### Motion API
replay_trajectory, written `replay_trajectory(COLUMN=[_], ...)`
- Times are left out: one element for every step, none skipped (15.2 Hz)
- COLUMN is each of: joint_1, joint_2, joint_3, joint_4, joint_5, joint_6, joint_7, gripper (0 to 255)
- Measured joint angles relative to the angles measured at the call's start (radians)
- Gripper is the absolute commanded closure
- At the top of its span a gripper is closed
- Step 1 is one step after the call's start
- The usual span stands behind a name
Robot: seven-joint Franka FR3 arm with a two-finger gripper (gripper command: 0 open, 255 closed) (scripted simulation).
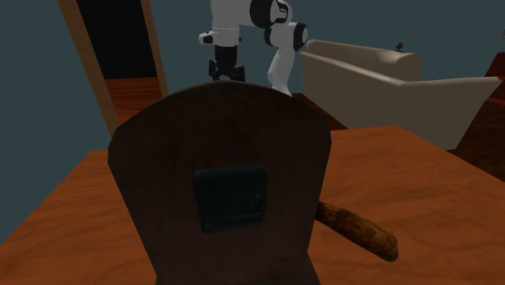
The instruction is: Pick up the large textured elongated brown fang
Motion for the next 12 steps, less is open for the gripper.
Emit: replay_trajectory(joint_1=[0.0, 0.005, 0.014, 0.025, 0.036, 0.046, 0.059, 0.07, 0.081, 0.09, 0.102, 0.113], joint_2=[0.0, 0.014, 0.038, 0.056, 0.082, 0.113, 0.135, 0.169, 0.197, 0.222, 0.247, 0.275], joint_3=[0.0, 0.001, 0.003, 0.008, 0.012, 0.014, 0.021, 0.025, 0.031, 0.032, 0.04, 0.046], joint_4=[0.0, 0.005, 0.007, 0.007, 0.015, 0.027, 0.029, 0.044, 0.044, 0.058, 0.071, 0.081], joint_5=[0.0, 0.002, 0.005, 0.01, 0.014, 0.017, 0.023, 0.028, 0.033, 0.034, 0.04, 0.044], joint_6=[0.0, 0.01, 0.033, 0.051, 0.071, 0.092, 0.113, 0.134, 0.163, 0.177, 0.19, 0.21], joint_7=[0.0, -0.007, -0.016, -0.025, -0.036, -0.051, -0.061, -0.073, -0.085, -0.103, -0.113, -0.125], gripper=[0, 0, 0, 0, 0, 0, 0, 0, 0, 0, 0, 0])
